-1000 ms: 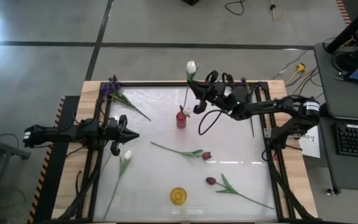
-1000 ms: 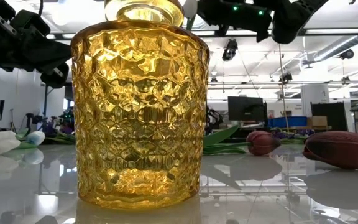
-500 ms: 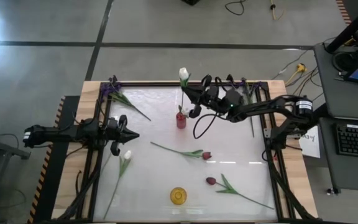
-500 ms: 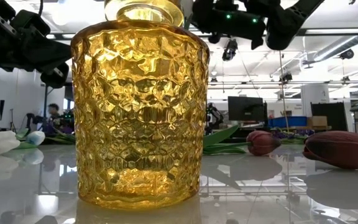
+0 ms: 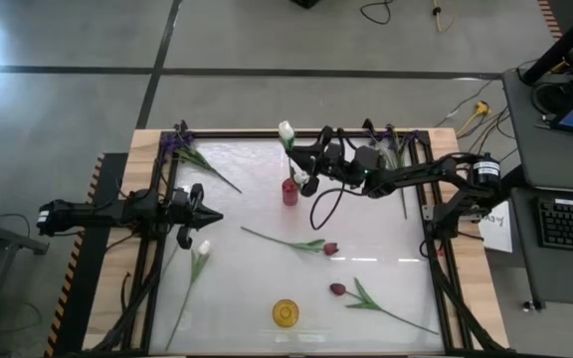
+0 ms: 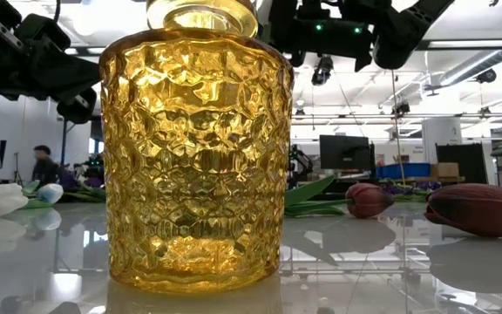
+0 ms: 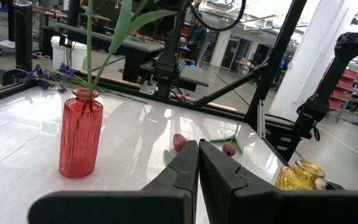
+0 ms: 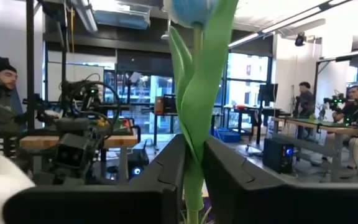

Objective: Sort flowers into vase by color
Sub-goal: Put the top center white tulip into the red vase, then put the bottom white tulip into the red vase

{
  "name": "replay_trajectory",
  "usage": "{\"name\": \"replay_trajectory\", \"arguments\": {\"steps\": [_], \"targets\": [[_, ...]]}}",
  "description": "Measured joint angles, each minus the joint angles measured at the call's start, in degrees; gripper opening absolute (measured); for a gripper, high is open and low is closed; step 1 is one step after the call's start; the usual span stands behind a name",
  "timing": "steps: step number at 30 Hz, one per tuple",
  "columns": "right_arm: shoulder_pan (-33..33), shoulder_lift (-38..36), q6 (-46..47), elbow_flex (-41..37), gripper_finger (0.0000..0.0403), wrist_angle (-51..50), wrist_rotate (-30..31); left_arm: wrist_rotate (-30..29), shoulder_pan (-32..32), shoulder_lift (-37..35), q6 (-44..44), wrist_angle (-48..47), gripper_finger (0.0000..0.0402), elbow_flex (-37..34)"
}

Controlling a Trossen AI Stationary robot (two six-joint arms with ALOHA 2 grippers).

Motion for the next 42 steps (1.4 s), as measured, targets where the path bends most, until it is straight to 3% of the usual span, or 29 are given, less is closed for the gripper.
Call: {"name": "replay_trajectory", "arguments": {"steps": [12, 29, 42], "targets": [[0.6, -1.4, 2.4, 0.0, 0.0134, -4.6, 0.0, 0.0, 0.0, 0.0, 0.0, 0.0, 0.0000, 0.0], [0.9, -18.6, 1.5, 0.3, 0.0200, -38.2, 0.0, 0.0, 0.0, 0.0, 0.0, 0.0, 0.0000, 0.0], [2.9, -30.9, -0.7, 0.2, 0.0210, -62.6, 0.0, 0.0, 0.0, 0.0, 0.0, 0.0, 0.0000, 0.0]]}}
